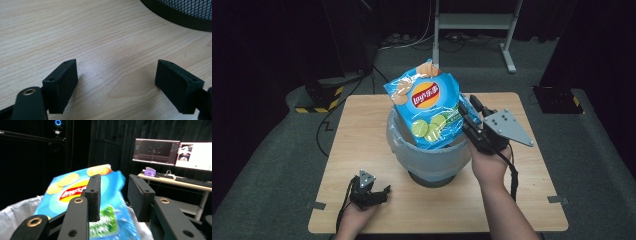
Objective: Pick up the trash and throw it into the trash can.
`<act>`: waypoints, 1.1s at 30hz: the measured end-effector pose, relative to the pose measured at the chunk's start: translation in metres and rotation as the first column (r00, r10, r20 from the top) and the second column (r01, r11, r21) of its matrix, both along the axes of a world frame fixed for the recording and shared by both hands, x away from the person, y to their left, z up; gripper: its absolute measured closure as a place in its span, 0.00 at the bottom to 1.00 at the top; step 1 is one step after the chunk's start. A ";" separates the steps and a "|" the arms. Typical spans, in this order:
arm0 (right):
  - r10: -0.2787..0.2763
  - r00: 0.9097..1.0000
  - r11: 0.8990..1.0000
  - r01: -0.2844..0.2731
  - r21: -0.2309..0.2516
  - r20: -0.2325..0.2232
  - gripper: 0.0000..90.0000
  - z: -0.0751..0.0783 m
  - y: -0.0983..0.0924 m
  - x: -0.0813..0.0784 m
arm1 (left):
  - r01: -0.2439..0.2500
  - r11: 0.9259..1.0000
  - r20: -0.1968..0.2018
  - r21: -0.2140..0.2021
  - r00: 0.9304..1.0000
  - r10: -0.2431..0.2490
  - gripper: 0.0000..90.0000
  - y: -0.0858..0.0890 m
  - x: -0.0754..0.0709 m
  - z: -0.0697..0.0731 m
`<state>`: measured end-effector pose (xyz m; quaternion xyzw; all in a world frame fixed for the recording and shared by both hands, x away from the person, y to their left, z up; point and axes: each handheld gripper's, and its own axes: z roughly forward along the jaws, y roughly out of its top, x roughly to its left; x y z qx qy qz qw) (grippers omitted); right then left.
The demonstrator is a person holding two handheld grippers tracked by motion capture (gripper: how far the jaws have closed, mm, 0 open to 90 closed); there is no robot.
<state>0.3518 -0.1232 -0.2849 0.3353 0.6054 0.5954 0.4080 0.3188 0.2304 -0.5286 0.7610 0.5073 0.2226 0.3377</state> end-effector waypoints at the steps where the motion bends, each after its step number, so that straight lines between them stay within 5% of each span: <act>1: -0.008 1.000 1.000 0.008 -0.004 0.005 0.72 -0.001 -0.004 -0.002 | 0.001 1.000 -0.001 0.000 1.000 -0.001 0.20 0.000 0.000 0.000; 7: -0.120 0.993 0.993 0.120 -0.018 0.002 0.85 -0.021 -0.041 -0.013 | 0.000 1.000 0.001 0.001 1.000 0.000 0.20 0.000 0.000 0.000; 11: -0.142 0.988 0.990 0.142 -0.009 -0.065 0.92 -0.037 -0.061 -0.008 | 0.000 1.000 0.001 0.001 1.000 0.000 0.20 0.000 0.000 0.000; 27: -0.090 0.993 0.993 0.083 -0.087 -0.080 0.92 -0.041 -0.019 0.006 | -0.001 1.000 0.000 0.000 1.000 0.001 0.20 0.000 0.000 0.000; 33: -0.124 0.990 0.990 0.119 -0.080 -0.063 0.92 -0.035 -0.025 0.008 | 0.000 1.000 0.001 0.000 1.000 0.000 0.21 0.000 0.000 0.000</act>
